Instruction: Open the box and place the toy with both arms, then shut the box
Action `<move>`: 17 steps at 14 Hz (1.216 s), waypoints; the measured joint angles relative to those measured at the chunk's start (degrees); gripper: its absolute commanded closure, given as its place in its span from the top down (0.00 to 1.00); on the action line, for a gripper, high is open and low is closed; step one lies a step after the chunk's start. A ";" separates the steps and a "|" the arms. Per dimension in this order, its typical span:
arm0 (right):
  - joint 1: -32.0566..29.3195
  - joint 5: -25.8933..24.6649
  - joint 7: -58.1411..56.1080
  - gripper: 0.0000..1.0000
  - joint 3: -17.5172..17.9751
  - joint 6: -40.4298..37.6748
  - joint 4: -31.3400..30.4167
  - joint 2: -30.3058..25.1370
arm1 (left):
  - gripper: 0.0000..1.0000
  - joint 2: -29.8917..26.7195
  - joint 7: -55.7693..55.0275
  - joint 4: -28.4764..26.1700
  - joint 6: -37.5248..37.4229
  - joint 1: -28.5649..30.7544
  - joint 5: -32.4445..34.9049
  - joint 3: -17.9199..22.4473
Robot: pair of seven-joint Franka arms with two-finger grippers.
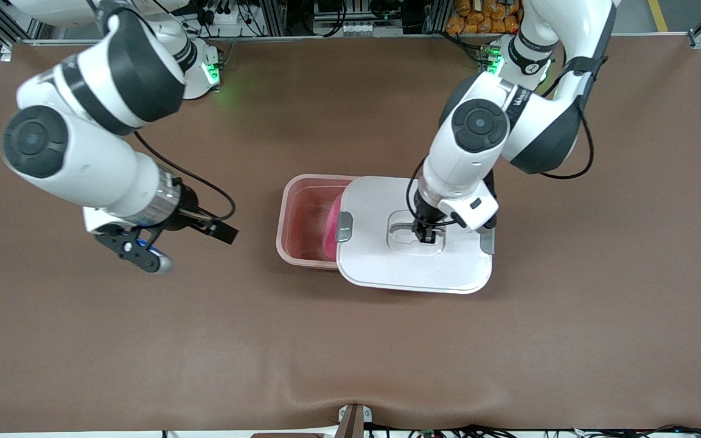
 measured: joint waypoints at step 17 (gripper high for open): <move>-9.38 -0.03 -33.47 1.00 -2.64 -13.04 0.02 -8.68 | 0.00 5.55 -12.29 4.75 5.61 -10.07 0.92 1.29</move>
